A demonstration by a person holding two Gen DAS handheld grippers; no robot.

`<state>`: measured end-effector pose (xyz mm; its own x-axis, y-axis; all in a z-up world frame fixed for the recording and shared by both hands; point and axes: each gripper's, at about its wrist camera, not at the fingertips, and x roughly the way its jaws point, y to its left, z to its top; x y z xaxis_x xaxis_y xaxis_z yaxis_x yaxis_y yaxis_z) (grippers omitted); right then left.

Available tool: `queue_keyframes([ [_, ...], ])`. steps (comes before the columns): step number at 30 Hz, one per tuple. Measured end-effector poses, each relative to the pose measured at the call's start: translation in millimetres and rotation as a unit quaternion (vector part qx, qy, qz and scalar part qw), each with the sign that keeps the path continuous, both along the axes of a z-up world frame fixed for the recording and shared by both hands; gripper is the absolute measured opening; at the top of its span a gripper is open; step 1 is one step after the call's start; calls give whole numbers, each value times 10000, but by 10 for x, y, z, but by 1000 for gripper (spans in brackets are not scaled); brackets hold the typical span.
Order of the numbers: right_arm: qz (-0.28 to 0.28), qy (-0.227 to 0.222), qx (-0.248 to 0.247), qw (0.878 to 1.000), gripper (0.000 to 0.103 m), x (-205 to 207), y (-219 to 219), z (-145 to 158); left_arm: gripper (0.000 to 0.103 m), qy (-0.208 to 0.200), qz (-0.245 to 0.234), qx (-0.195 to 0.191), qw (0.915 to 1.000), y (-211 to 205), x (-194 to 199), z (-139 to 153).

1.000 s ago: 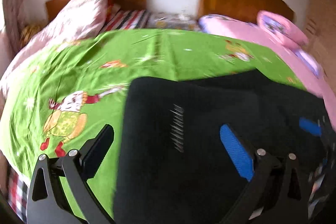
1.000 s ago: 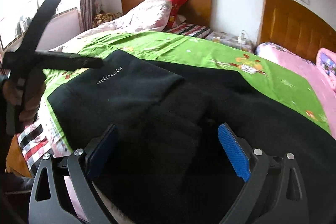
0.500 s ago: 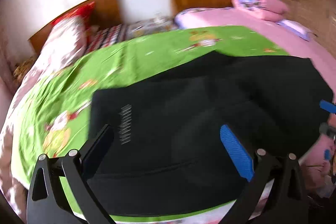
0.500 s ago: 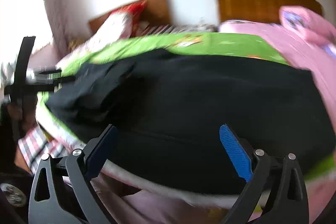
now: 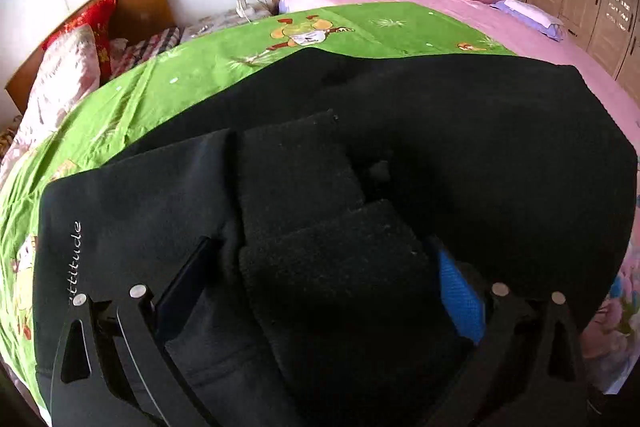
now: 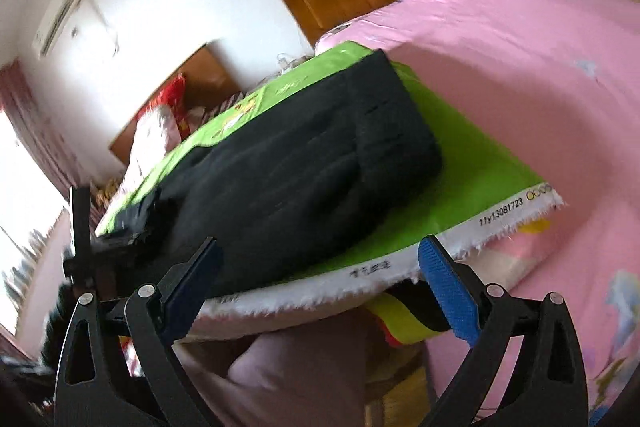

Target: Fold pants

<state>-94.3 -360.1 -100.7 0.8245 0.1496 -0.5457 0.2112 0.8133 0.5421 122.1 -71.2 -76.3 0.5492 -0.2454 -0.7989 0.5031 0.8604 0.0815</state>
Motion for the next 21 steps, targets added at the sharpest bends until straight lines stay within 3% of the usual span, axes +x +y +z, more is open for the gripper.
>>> queue_keyframes([
  [9,29,-125,881,9960,99,358,-217,-96,102,-109,1,12,9999,17,-25,-14],
  [14,-396,-291,1368,9894,99,372,-298,-134,102,-127,4,4,9999,16,-69,-2],
  [18,124,-15,853,9963,98,410,-108,-78,102,-145,5,20,9999,10,-117,14],
  [21,310,19,780,9965,97,450,-16,-57,102,-153,19,24,9999,-2,-125,23],
])
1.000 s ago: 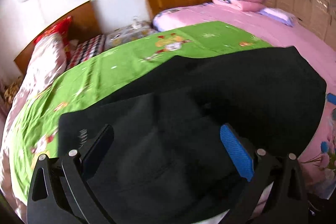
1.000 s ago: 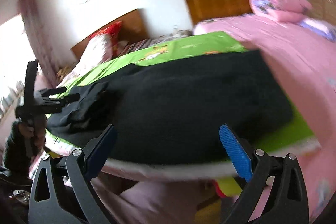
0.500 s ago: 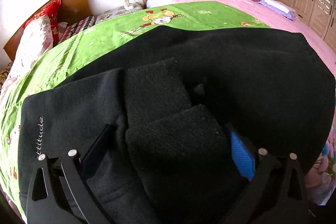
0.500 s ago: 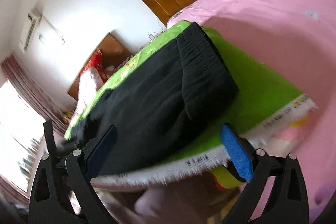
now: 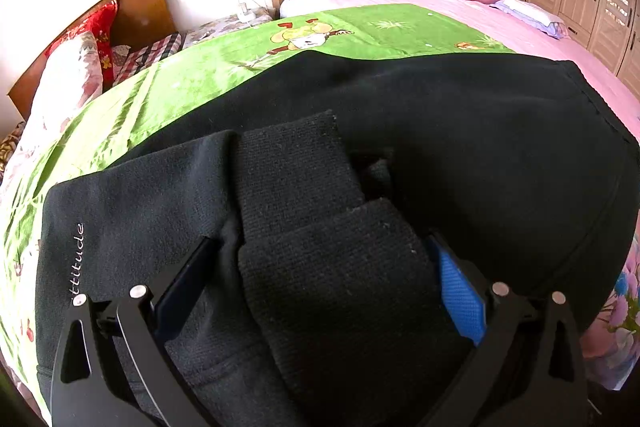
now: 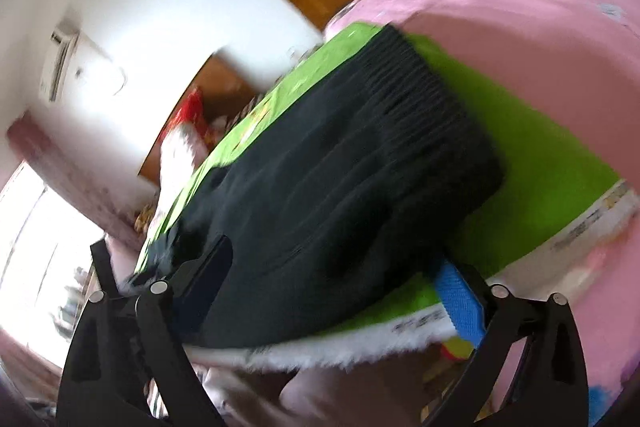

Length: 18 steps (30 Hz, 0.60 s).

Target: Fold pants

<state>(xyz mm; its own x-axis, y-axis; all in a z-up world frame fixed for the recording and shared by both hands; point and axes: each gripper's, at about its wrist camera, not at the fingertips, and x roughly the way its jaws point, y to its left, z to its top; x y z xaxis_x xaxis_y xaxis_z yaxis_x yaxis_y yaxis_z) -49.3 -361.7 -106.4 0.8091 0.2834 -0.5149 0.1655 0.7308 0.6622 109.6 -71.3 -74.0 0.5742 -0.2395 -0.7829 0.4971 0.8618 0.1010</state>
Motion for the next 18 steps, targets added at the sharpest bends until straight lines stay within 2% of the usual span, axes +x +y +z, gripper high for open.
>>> queue_keyframes([
  [2,-224,-88,87,9997,97,49,-39,-22,102,2,-10,1,10000,1,-1,-2],
  [4,-557,-231,554,9966,97,43,-117,-70,102,3,-11,3,10000,4,-1,-4],
  [6,-627,-235,538,9963,97,67,-99,-73,102,3,-8,1,10000,0,-2,-5],
  [8,-581,-220,207,9979,82,71,-23,-46,102,-1,-3,4,10000,-3,-3,-5],
  [9,-600,-159,97,9980,56,62,-9,-51,102,-2,-3,0,10000,-7,-5,0],
  [10,-634,-184,92,9978,48,39,-14,-68,102,2,0,-12,10000,3,-7,1],
  [13,-745,-417,28,9963,35,-49,-31,-53,100,104,12,-278,9996,51,-30,124],
  [14,-764,-498,-80,9958,33,-67,-4,-14,100,67,2,-473,9989,92,-59,217],
  [16,-780,-647,-408,9940,31,-94,87,102,100,-209,23,-566,9982,142,-136,399],
  [18,-775,-794,-671,9916,30,-88,172,217,101,-386,38,-480,9981,150,-166,489],
])
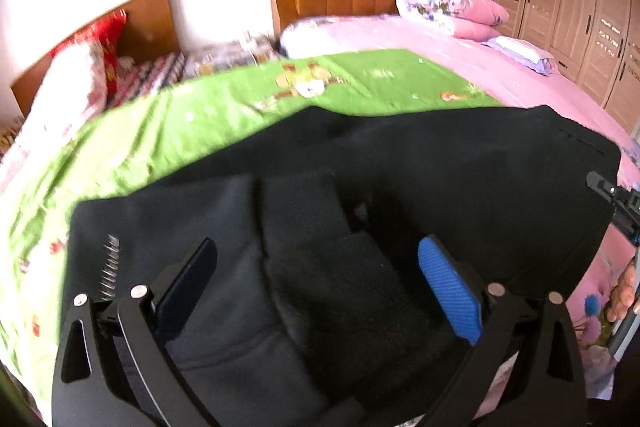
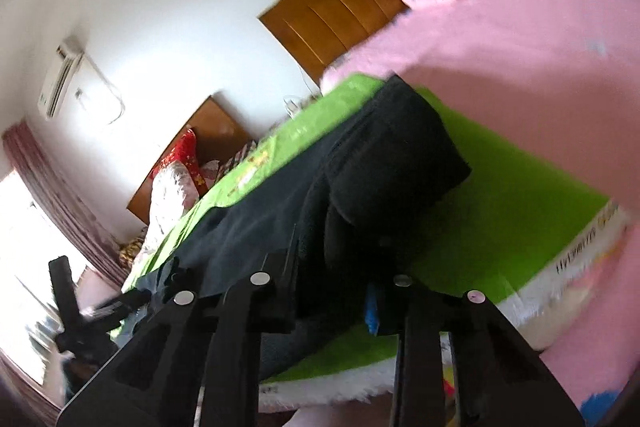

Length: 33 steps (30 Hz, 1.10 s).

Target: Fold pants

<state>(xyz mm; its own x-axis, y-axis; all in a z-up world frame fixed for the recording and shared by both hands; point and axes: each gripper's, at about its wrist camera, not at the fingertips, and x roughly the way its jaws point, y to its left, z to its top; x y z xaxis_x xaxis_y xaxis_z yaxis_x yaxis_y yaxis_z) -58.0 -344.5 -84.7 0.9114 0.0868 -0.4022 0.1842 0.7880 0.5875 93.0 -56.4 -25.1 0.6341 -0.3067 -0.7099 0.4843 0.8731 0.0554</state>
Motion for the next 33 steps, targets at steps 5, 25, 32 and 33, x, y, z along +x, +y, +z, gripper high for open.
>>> queue_keyframes([
  [5,105,-234,-459,9986,30,65,207,305,102,452,-43,491,9978,-73,177,-405],
  [25,3648,-109,-1599,9172,10,1146,2946,618,101,98,2022,-1227,9716,2293,35,119],
  [32,3243,-17,-846,9422,10,864,2243,443,101,389,1373,-1357,9804,1794,-44,-4],
  [33,2996,-143,-707,9513,10,752,2006,478,101,566,1011,-1515,9816,1608,-37,7],
])
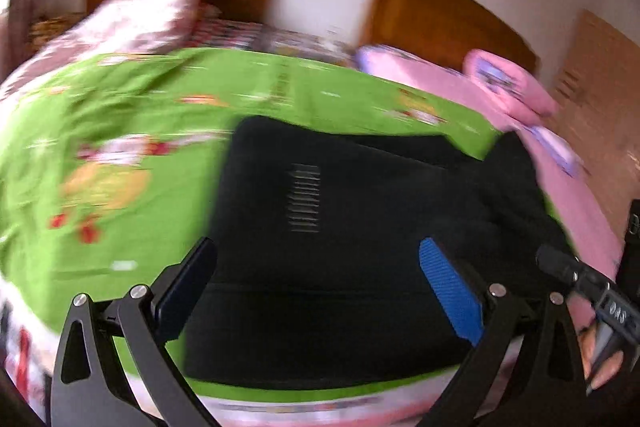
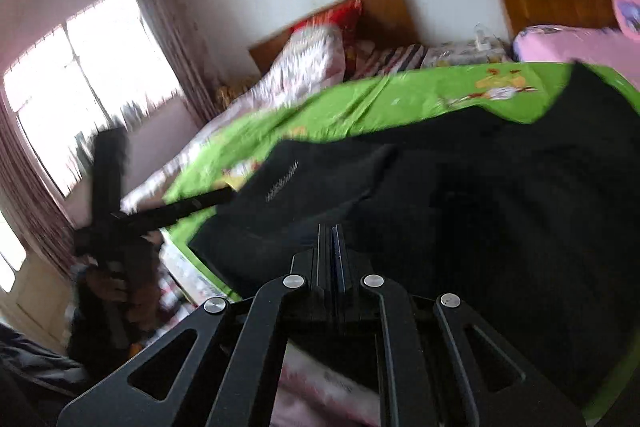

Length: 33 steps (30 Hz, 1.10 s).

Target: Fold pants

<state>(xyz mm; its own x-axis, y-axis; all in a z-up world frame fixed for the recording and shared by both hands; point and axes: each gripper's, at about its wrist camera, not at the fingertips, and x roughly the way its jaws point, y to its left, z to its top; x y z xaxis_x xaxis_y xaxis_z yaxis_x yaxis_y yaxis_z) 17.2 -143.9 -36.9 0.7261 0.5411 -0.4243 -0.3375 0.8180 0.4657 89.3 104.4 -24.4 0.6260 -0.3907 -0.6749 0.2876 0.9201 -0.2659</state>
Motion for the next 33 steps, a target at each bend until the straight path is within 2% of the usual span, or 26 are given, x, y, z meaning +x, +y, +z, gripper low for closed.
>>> queue_keyframes([
  [3,-643,-125,153,9977,10,-163,-422,22,101,307,-994,-580,9929,-481,46,66],
  [5,-1118,-24,93,9937,10,-239,-737,-6,101,313,-1540,-775,9845,-911,142,190],
  [6,-1232,52,97,9923,10,-250,-826,-39,101,412,-1709,-869,9806,-1048,210,202],
  [7,-1331,129,149,9909,10,-263,-930,-85,101,678,-1940,-983,9737,-1266,358,181],
  [9,-1471,227,283,9885,10,-262,-1073,-182,101,1131,-2026,-950,9681,-1590,662,88],
  [11,-1484,296,415,9876,10,-268,-1109,-274,101,1372,-2010,-873,9660,-1795,933,12],
  [13,-1462,313,490,9875,10,-238,-1125,-328,101,1628,-1885,-602,9666,-1986,1265,-90],
  [14,-1453,281,521,9876,10,-230,-1132,-337,101,1937,-1911,-526,9608,-2068,1420,-190],
  [15,-1455,261,530,9876,10,-224,-1145,-337,101,2339,-2056,-545,9487,-2151,1549,-304],
  [16,-1464,232,529,9875,10,-230,-1177,-337,101,2821,-2278,-574,9302,-2235,1678,-456],
  [17,-1469,212,533,9875,10,-243,-1226,-333,101,2998,-2345,-497,9234,-2287,1727,-533],
  [18,-1474,193,545,9874,10,-222,-1253,-336,101,2910,-2381,-434,9256,-2318,1736,-523],
  [20,-1460,153,579,9875,10,-195,-1284,-336,101,2953,-2435,-248,9235,-2380,1729,-508],
  [22,-1463,154,543,9876,10,-196,-1291,-369,101,2973,-2643,-518,9160,-2409,1675,-501],
  [23,-1473,171,512,9876,10,-191,-1280,-364,88,2883,-2742,-558,9157,-2440,1615,-490],
  [24,-1494,210,472,9874,10,-165,-1288,-385,74,2789,-2786,-429,9180,-2487,1569,-483],
  [25,-1528,258,440,9869,10,-150,-1290,-407,52,2573,-2745,-79,9265,-2534,1482,-465],
  [26,-1551,278,454,9865,10,-154,-1292,-413,44,2389,-2762,75,9309,-2560,1415,-435],
  [29,-1614,318,421,9855,10,-171,-1286,-395,34,1833,-2671,160,9459,-2528,1244,-240],
  [30,-1652,360,341,9850,10,-167,-1276,-387,33,1604,-2625,68,9515,-2477,1166,-121],
  [33,-1584,436,254,9861,11,-154,-1228,-375,32,1157,-2567,-436,9586,-2257,919,206],
])
